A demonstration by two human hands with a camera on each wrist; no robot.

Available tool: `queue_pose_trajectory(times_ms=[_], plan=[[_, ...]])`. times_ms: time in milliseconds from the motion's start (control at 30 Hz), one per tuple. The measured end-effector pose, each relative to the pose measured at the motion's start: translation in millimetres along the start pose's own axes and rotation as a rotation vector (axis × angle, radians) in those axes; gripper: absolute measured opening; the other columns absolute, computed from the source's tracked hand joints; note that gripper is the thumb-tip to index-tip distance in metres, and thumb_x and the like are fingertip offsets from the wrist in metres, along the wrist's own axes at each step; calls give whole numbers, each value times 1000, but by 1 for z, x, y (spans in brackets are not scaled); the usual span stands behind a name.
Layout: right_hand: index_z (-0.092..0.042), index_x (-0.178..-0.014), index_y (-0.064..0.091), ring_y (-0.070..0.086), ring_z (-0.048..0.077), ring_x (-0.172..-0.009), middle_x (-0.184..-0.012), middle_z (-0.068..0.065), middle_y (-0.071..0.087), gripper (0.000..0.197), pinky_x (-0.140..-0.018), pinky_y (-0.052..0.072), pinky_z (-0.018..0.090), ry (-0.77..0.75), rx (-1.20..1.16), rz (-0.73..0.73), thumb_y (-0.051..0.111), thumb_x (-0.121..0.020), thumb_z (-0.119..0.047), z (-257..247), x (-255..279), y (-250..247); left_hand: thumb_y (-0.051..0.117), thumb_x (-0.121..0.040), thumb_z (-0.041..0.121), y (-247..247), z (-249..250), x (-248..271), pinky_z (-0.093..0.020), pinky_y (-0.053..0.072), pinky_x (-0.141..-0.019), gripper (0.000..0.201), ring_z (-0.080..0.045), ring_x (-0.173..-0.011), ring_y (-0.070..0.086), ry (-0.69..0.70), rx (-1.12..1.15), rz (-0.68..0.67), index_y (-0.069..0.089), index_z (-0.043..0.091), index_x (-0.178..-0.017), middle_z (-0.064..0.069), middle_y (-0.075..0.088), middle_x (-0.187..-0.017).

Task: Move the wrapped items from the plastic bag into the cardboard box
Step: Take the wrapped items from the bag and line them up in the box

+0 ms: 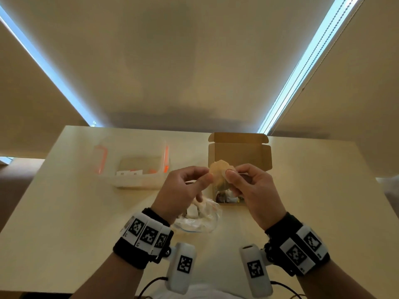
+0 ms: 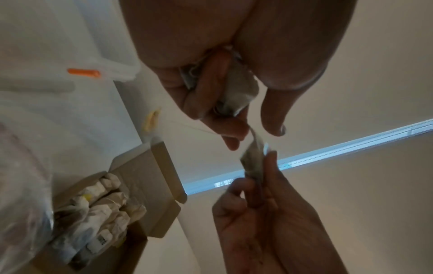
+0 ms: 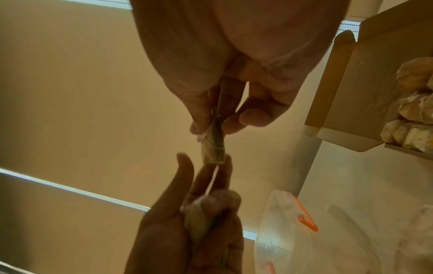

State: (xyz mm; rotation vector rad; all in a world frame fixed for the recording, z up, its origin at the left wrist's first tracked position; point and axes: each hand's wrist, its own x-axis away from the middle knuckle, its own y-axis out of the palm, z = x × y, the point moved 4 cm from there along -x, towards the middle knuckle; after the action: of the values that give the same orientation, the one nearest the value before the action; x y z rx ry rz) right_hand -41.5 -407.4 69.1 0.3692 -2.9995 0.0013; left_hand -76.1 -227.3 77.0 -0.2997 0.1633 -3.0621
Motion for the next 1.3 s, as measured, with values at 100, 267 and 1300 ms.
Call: queue_pose_trajectory(times_ms=[100, 267, 1300], plan=[[-6, -92, 68, 57, 18, -63, -73, 3, 68, 28, -61, 51, 30, -4, 8, -10, 71, -80, -31, 0, 1, 6, 68, -90, 14, 12, 8, -3, -14, 40, -49, 9, -7, -47, 49, 81, 1, -20, 75, 9, -90, 8, 63, -56], [-12, -78, 64, 52, 9, -53, -61, -6, 60, 19, -55, 46, 23, 56, -60, -3, 73, -75, -28, 5, -1, 6, 62, -93, 6, 19, 10, -5, -11, 40, -47, 16, -2, -43, 50, 71, 75, -32, 74, -3, -90, -11, 65, -63], [-13, -105, 72, 66, 25, -99, -110, 8, 70, 22, -87, 57, 34, 724, 1066, -70, 66, -91, -29, 237, -120, -121, 56, -97, 11, 2, -72, -9, -21, 28, -45, 21, -14, -52, 53, -394, 84, 117, 73, 0, -90, -11, 67, -74]])
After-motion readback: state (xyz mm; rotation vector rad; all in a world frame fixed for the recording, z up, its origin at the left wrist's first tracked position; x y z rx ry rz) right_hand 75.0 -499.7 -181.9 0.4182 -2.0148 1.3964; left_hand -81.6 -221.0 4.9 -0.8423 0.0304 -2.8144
